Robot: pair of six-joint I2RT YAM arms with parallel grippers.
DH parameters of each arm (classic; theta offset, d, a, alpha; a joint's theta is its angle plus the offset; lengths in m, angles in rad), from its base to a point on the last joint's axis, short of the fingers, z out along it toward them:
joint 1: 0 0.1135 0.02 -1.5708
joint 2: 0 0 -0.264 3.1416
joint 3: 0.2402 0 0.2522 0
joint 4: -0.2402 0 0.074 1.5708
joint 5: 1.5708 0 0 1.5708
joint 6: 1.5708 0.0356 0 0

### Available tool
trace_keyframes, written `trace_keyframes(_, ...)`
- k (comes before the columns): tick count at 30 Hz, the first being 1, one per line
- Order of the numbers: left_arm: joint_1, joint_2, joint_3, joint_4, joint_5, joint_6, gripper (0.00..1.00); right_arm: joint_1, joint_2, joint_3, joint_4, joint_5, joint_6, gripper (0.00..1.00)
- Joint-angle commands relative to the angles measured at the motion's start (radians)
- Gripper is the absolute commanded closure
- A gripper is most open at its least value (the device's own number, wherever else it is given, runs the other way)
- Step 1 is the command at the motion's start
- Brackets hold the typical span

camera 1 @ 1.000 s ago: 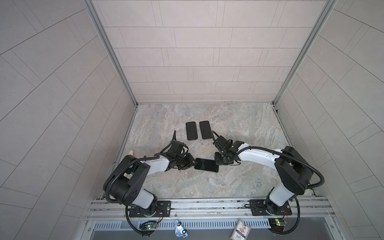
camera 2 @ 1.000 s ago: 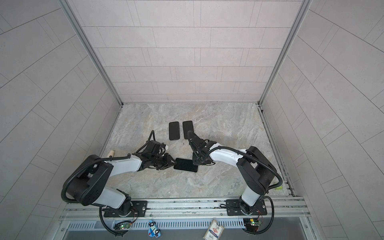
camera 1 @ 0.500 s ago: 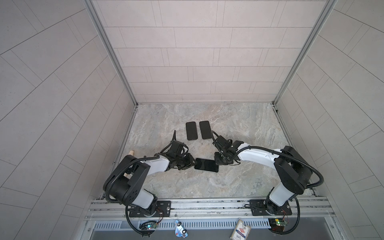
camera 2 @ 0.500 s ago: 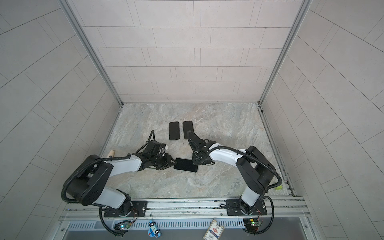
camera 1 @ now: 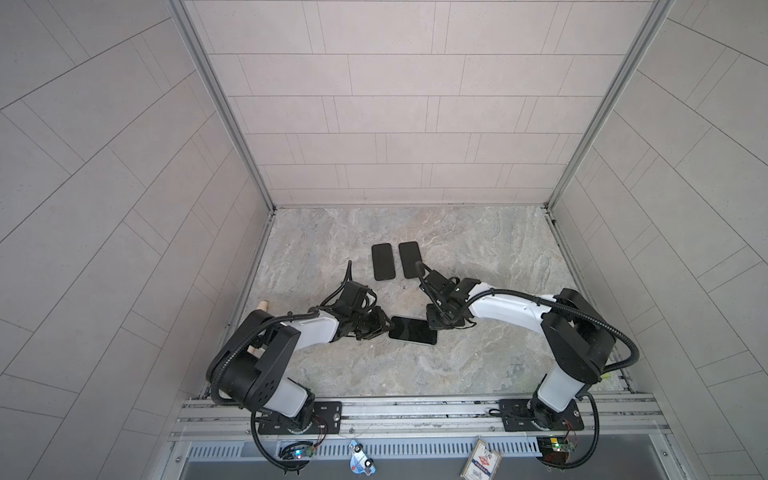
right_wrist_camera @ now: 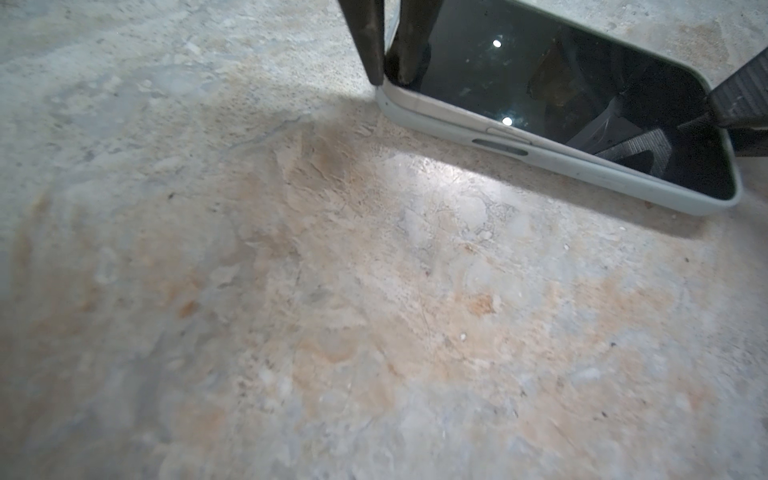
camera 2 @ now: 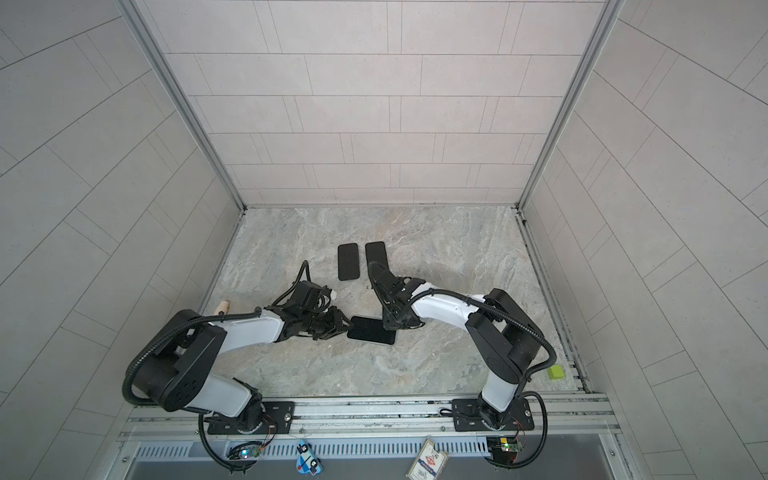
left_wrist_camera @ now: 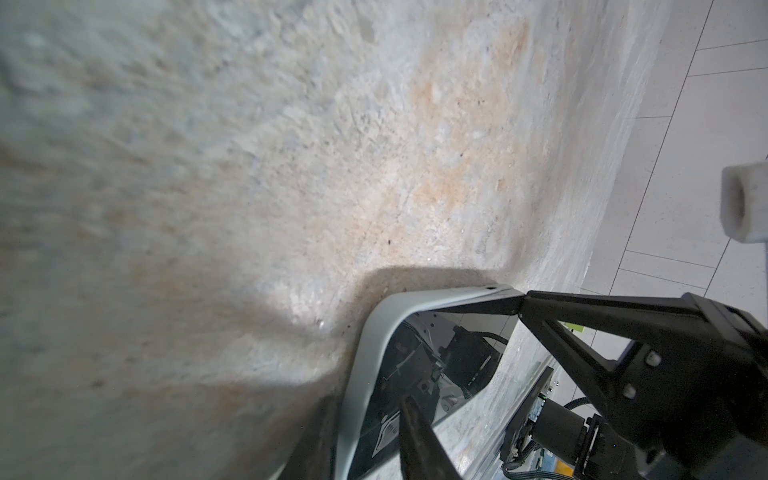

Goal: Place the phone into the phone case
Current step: 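Pinch the case rim at the phone's far corner with the right gripper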

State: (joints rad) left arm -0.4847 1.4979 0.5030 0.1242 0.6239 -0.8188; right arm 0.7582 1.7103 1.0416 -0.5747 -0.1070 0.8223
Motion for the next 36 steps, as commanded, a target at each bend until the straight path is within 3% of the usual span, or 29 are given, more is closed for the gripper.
trace_keyframes(1, -0.005, 0.011, 0.016, 0.004, 0.010, 0.004, 0.68, 0.016, 0.091, -0.038, 0.051, -0.008, -0.005, 0.89)
trace_keyframes(23, -0.005, 0.011, 0.015, 0.005, 0.010, 0.004, 0.68, 0.047, 0.167, 0.028, 0.015, -0.003, -0.029, 0.89)
trace_keyframes(36, -0.004, 0.019, 0.020, 0.004, 0.015, 0.004, 0.68, 0.011, 0.058, -0.135, 0.187, -0.066, 0.039, 0.89)
